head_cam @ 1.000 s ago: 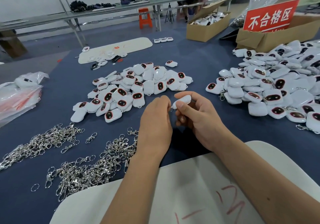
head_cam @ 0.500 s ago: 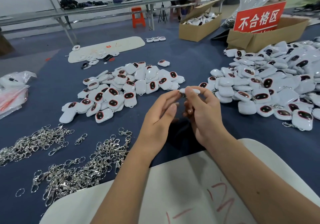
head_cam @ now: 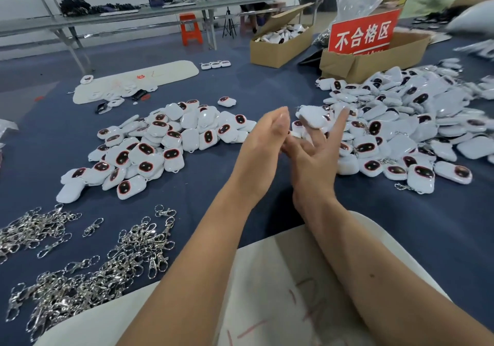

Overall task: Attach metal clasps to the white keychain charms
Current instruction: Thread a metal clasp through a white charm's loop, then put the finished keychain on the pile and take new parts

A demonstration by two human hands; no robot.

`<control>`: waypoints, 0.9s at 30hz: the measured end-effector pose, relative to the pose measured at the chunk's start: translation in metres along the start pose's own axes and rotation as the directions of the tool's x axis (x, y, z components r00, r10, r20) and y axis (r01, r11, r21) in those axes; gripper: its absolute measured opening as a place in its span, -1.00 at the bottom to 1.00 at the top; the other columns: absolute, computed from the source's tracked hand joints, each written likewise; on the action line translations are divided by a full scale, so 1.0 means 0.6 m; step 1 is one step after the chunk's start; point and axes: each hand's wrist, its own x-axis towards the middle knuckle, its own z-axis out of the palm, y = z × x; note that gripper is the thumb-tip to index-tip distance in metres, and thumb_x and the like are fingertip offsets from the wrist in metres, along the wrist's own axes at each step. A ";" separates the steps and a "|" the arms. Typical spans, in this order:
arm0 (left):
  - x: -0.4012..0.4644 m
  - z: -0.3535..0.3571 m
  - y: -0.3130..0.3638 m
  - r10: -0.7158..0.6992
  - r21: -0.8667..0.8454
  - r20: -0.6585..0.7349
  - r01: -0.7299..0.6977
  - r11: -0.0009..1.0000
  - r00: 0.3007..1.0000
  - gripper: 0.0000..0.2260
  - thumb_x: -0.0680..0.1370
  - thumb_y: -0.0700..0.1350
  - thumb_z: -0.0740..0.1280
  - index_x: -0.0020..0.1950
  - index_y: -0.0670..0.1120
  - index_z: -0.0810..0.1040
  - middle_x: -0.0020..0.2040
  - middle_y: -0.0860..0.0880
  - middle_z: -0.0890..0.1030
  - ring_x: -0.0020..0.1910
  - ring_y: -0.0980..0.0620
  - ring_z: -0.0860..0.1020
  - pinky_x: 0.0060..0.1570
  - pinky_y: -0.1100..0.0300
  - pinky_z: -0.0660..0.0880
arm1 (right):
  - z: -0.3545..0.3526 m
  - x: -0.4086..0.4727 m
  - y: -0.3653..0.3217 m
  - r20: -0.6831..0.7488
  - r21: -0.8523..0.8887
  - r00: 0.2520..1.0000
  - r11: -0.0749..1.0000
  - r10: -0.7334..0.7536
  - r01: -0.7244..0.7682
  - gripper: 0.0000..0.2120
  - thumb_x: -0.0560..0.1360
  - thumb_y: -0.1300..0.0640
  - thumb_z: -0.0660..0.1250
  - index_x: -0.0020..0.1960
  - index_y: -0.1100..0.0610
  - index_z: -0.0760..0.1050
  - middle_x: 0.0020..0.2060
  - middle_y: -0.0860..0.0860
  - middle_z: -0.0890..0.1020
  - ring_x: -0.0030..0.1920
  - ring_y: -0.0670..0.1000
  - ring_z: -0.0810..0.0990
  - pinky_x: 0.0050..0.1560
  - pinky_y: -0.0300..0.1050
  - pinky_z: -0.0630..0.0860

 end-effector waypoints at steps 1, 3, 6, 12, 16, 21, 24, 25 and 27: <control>0.013 0.006 0.000 0.008 -0.002 -0.020 -0.008 1.000 1.000 -0.81 0.70 0.11 0.14 0.23 0.17 0.50 0.10 0.29 0.56 0.04 0.49 0.51 0.32 -0.06 0.51 | -0.004 0.001 0.000 -0.012 -0.014 1.000 1.000 0.017 -0.017 0.04 0.57 0.42 0.36 0.68 -0.25 -0.20 0.43 -0.01 0.52 0.03 0.00 0.73 0.29 0.05 0.63; 0.025 0.012 -0.012 0.003 0.002 -0.108 -0.003 1.000 0.994 -0.84 0.68 0.08 0.18 0.10 0.14 0.54 -0.02 0.27 0.58 -0.04 0.45 0.53 0.23 -0.05 0.57 | -0.005 -0.001 0.003 -0.047 -0.117 0.999 0.993 0.011 -0.016 0.03 0.57 0.43 0.33 0.67 -0.23 -0.23 0.46 0.06 0.46 -0.05 -0.03 0.73 0.15 -0.08 0.66; 0.011 -0.004 -0.040 0.073 0.226 -0.260 -0.013 0.974 0.963 -0.86 0.69 0.00 0.23 0.08 0.05 0.58 -0.06 0.22 0.61 -0.04 0.33 0.55 0.07 0.31 0.50 | 0.001 0.000 0.010 -0.019 -0.330 0.999 0.944 -0.038 0.029 -0.20 0.56 0.41 0.31 0.65 -0.07 0.11 0.18 0.02 0.60 -0.16 -0.06 0.69 0.01 -0.05 0.67; -0.033 -0.083 -0.080 0.255 0.839 -0.271 0.098 0.536 0.928 -0.72 0.61 -0.03 0.33 0.25 -0.14 0.55 0.25 -0.13 0.53 0.32 -0.14 0.38 0.33 0.06 0.31 | 0.020 -0.015 0.025 0.409 -0.676 0.905 0.628 -0.114 0.385 -0.71 0.55 0.25 0.40 0.25 0.07 0.55 -0.15 -0.13 0.63 -0.18 -0.12 0.59 0.00 -0.16 0.53; -0.056 -0.130 -0.079 0.158 0.826 -0.506 0.423 0.372 0.848 -0.56 0.58 0.09 0.33 0.35 -0.15 0.46 0.46 -0.25 0.35 0.53 -0.29 0.17 0.46 -0.21 0.21 | 0.024 -0.024 0.028 0.600 -0.714 0.798 0.407 -0.065 0.570 -0.63 0.55 0.19 0.40 0.35 0.06 0.51 0.05 -0.06 0.59 -0.01 -0.04 0.54 0.12 -0.03 0.51; -0.073 -0.189 -0.084 -0.089 0.649 -0.708 0.696 0.307 0.700 -0.38 0.61 0.20 0.25 0.57 -0.09 0.22 0.62 -0.34 -0.03 0.60 -0.38 -0.11 0.53 -0.36 -0.08 | 0.041 -0.045 0.028 0.759 -0.621 0.650 0.280 -0.018 0.732 -0.59 0.56 0.16 0.41 0.40 0.06 0.48 0.19 -0.02 0.54 0.20 0.05 0.44 0.16 0.02 0.53; -0.075 -0.181 -0.085 -0.150 0.639 -0.691 0.694 0.331 0.707 -0.36 0.62 0.17 0.26 0.59 -0.11 0.16 0.61 -0.40 -0.07 0.56 -0.46 0.03 0.53 -0.32 0.04 | 0.050 -0.060 0.032 0.847 -0.500 0.532 0.325 -0.009 0.802 -0.60 0.54 0.15 0.45 0.36 0.08 0.53 0.19 -0.04 0.56 0.19 0.02 0.45 0.19 -0.07 0.49; -0.075 -0.174 -0.086 -0.121 0.660 -0.675 0.669 0.341 0.728 -0.40 0.62 0.14 0.27 0.56 -0.11 0.21 0.60 -0.40 -0.02 0.52 -0.45 0.13 0.51 -0.27 0.13 | 0.052 -0.063 0.033 0.863 -0.475 0.506 0.336 -0.005 0.813 -0.60 0.53 0.15 0.46 0.35 0.09 0.54 0.19 -0.04 0.57 0.18 0.02 0.46 0.19 -0.10 0.47; -0.076 -0.165 -0.085 -0.014 0.716 -0.623 0.578 0.393 0.782 -0.56 0.60 0.05 0.31 0.42 -0.11 0.40 0.53 -0.34 0.20 0.39 -0.36 0.35 0.39 -0.16 0.32 | 0.052 -0.063 0.036 0.865 -0.464 0.501 0.354 -0.016 0.812 -0.61 0.52 0.18 0.47 0.33 0.12 0.56 0.19 -0.02 0.59 0.18 0.05 0.48 0.20 -0.15 0.43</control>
